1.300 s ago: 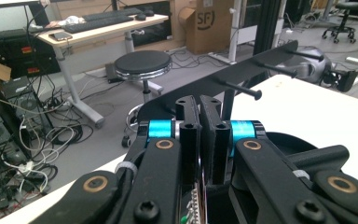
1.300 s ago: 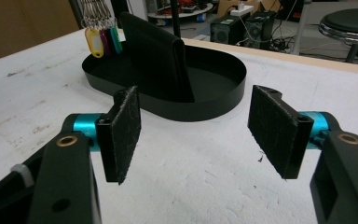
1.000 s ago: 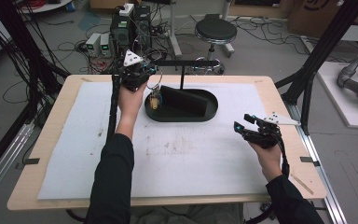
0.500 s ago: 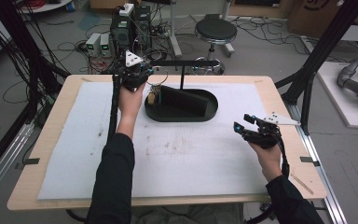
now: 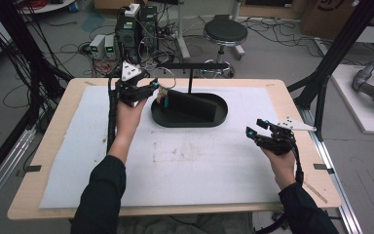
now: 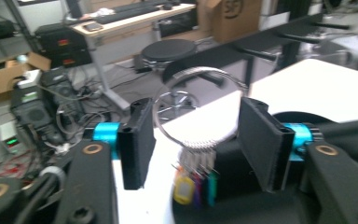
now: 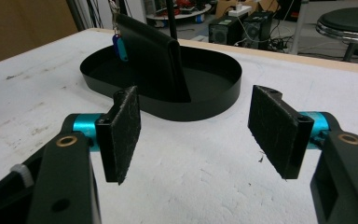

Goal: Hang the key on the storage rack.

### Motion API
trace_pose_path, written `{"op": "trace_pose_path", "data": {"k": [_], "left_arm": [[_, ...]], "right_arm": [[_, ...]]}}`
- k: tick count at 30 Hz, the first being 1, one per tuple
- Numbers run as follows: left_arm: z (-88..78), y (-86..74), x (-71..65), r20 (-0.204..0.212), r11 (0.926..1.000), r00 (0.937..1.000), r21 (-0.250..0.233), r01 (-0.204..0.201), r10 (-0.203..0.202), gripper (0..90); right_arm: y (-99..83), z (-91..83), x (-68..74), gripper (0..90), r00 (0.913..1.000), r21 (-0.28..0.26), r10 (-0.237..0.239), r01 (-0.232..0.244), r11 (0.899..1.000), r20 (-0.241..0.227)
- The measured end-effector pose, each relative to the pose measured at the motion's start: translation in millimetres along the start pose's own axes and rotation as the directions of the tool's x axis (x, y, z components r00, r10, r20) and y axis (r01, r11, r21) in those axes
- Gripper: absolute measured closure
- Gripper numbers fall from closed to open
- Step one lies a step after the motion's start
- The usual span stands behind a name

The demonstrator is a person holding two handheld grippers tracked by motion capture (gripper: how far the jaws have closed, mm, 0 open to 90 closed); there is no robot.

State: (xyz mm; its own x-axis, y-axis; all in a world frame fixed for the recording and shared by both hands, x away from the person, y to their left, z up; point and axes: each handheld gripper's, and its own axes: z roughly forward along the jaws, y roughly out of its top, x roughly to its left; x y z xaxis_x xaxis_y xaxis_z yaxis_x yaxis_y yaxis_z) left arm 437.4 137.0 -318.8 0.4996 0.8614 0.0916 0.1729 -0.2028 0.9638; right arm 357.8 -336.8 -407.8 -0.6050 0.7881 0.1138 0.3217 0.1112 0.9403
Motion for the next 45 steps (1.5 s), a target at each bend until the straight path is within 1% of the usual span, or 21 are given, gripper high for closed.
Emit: {"op": "trace_pose_path", "data": {"k": [1, 2, 4, 5, 9, 12, 13, 14, 16, 18, 21, 23, 25, 28, 29, 31, 32, 35, 38, 42, 45], "left_arm": [[-4.8, -3.2, -1.0, 0.021, 0.9999, 0.9997, -0.005, 0.012, -0.012, 41.1], [-9.3, -5.9, -2.0, 0.04, 0.9997, 0.9989, 0.002, 0.024, -0.025, 39.3], [-16.9, -11.2, -4.4, 0.063, 0.9992, 0.9972, 0.007, 0.039, -0.04, 35.0], [-23.0, -14.9, -5.8, 0.089, 0.9988, 0.9949, 0.002, 0.049, -0.049, 34.3], [-42.8, -25.5, -11.0, 0.132, 0.9989, 0.9902, 0.009, 0.046, -0.047, 30.0], [-59.2, -35.7, -15.5, 0.153, 0.9994, 0.9877, 0.007, 0.034, -0.034, 28.4], [-63.4, -38.8, -16.2, 0.162, 0.9995, 0.9863, 0.006, 0.031, -0.032, 28.4], [-69.7, -44.6, -17.3, 0.184, 0.9993, 0.9823, -0.002, 0.036, -0.035, 27.3], [-79.8, -53.9, -18.6, 0.196, 0.9992, 0.9798, -0.003, 0.04, -0.039, 24.4], [-89.0, -63.1, -19.6, 0.196, 0.9993, 0.9801, -0.003, 0.036, -0.035, 24.4], [-102.6, -77.9, -19.4, 0.184, 0.9995, 0.9826, -0.01, 0.029, -0.027, 24.4], [-108.2, -83.7, -18.3, 0.18, 0.9994, 0.9831, -0.008, 0.034, -0.032, 24.4], [-116.7, -92.4, -15.1, 0.162, 0.9994, 0.9864, -0.01, 0.032, -0.03, 24.4], [-123.5, -100.7, -9.5, 0.135, 0.9992, 0.9905, -0.026, 0.029, -0.025, 24.4], [-124.4, -102.4, -7.7, 0.131, 0.9991, 0.991, -0.026, 0.032, -0.028, 24.4], [-125.6, -104.2, -2.7, 0.106, 0.9996, 0.9941, -0.015, 0.025, -0.023, 24.4], [-125.9, -104.6, -0.5, 0.105, 0.9995, 0.9941, -0.016, 0.028, -0.026, 24.4], [-125.2, -106.7, 3.6, 0.094, 0.9993, 0.9952, -0.023, 0.031, -0.029, 24.4], [-122.7, -108.9, 4.7, 0.092, 0.9991, 0.9951, -0.015, 0.038, -0.037, 24.4], [-119.6, -109.7, 2.2, 0.099, 0.9996, 0.9949, -0.014, 0.024, -0.022, 24.4], [-118.6, -109.6, 1.8, 0.099, 0.9999, 0.995, -0.008, 0.013, -0.012, 24.4]], "right_arm": [[0.0, 0.0, -0.1, 35.0, 1.0, 0.0, 0.0, 0.0, 1.0, 0.0], [-0.1, 0.1, -0.3, 34.9, 1.0, 0.0, -0.001, 0.001, 1.0, 0.0], [0.1, 0.0, -0.2, 34.9, 1.0, 0.001, -0.007, 0.007, 1.0, 0.003], [0.1, -0.1, 0.1, 34.9, 1.0, 0.003, -0.006, 0.006, 1.0, 0.002], [0.3, -1.5, -1.2, 34.9, 0.9999, 0.0, -0.006, 0.006, 1.0, 0.009], [0.7, -3.5, -2.2, 34.8, 0.9998, -0.003, -0.01, 0.01, 1.0, 0.019], [0.7, -4.4, -2.3, 34.8, 0.9997, -0.002, -0.01, 0.01, 1.0, 0.02], [0.7, -4.9, -2.6, 34.8, 0.9997, -0.001, -0.012, 0.012, 1.0, 0.022], [0.7, -6.1, -3.3, 34.8, 0.9996, -0.001, -0.012, 0.012, 1.0, 0.027], [0.9, -7.1, -4.0, 34.8, 0.9993, -0.001, -0.014, 0.014, 1.0, 0.034], [1.6, -7.9, -4.3, 34.8, 0.9986, -0.001, -0.026, 0.026, 1.0, 0.046], [2.2, -8.0, -4.0, 34.8, 0.9983, 0.0, -0.032, 0.032, 1.0, 0.048], [2.9, -7.2, -3.8, 34.8, 0.9974, 0.0, -0.047, 0.047, 0.999, 0.055], [3.1, -5.6, -3.2, 34.8, 0.9971, 0.005, -0.052, 0.052, 0.999, 0.056], [3.1, -5.0, -2.8, 34.7, 0.9971, 0.006, -0.051, 0.051, 0.999, 0.055], [3.0, -3.9, -2.4, 34.8, 0.997, 0.01, -0.055, 0.054, 0.998, 0.055], [2.8, -3.5, -2.7, 34.8, 0.9965, 0.014, -0.063, 0.062, 0.998, 0.056], [2.5, -2.9, -2.1, 34.8, 0.9964, 0.022, -0.064, 0.063, 0.998, 0.056], [2.3, -3.1, -2.2, 34.7, 0.9962, 0.025, -0.067, 0.066, 0.998, 0.056], [2.2, -4.6, -1.8, 34.4, 0.9965, 0.026, -0.064, 0.063, 0.998, 0.054], [2.0, -5.9, -1.7, 34.4, 0.9957, 0.024, -0.074, 0.073, 0.997, 0.055]]}}
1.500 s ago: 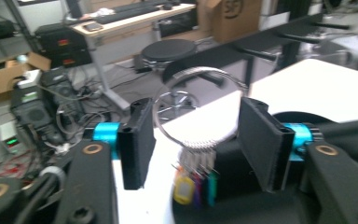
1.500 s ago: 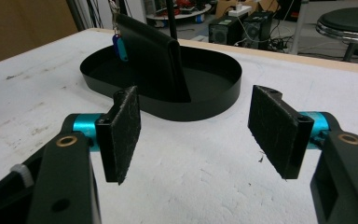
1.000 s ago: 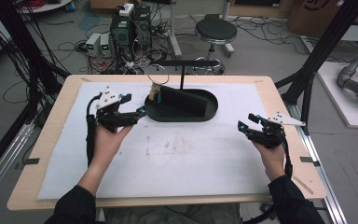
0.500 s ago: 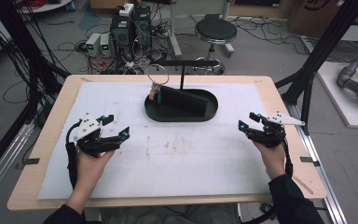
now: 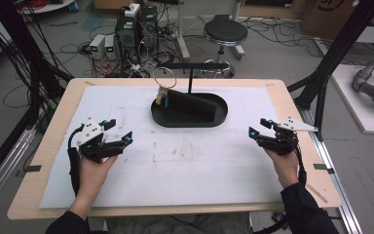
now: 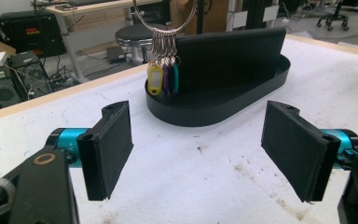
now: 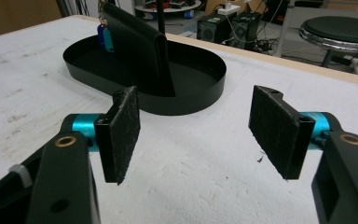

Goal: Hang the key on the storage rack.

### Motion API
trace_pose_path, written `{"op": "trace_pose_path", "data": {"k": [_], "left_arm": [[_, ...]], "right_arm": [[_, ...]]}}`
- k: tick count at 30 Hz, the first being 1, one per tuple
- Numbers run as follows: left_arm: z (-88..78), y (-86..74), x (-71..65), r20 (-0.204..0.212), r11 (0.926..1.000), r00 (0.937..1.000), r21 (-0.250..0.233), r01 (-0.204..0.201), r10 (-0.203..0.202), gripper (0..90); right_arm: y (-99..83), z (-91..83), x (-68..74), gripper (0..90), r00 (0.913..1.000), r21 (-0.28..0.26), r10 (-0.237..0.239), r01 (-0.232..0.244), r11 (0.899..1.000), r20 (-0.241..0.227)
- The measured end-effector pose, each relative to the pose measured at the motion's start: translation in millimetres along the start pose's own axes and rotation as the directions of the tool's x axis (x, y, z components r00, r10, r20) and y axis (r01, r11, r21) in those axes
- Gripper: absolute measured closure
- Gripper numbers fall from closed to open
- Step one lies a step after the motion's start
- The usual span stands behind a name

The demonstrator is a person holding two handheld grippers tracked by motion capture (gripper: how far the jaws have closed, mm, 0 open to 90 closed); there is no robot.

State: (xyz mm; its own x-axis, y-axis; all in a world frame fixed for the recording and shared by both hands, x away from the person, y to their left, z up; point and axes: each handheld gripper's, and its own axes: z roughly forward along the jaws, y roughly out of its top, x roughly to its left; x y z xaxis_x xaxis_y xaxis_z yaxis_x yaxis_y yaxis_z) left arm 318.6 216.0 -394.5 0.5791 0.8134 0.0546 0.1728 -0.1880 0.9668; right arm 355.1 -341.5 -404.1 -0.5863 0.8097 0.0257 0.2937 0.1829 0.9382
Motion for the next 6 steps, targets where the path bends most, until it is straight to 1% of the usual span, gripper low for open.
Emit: {"op": "trace_pose_path", "data": {"k": [4, 6], "left_arm": [[0.1, -0.8, 1.0, -0.002, 1.0, 1.0, 0.001, 0.004, -0.004, 24.4], [-0.1, -2.2, 2.9, -0.011, 1.0, 0.9999, 0.008, 0.0, 0.0, 24.4]], "right_arm": [[-0.8, 0.4, -0.4, 34.2, 1.0, 0.002, 0.001, -0.001, 1.0, 0.001], [-1.0, 1.6, -1.2, 34.0, 1.0, 0.001, 0.004, -0.004, 1.0, -0.002]]}}
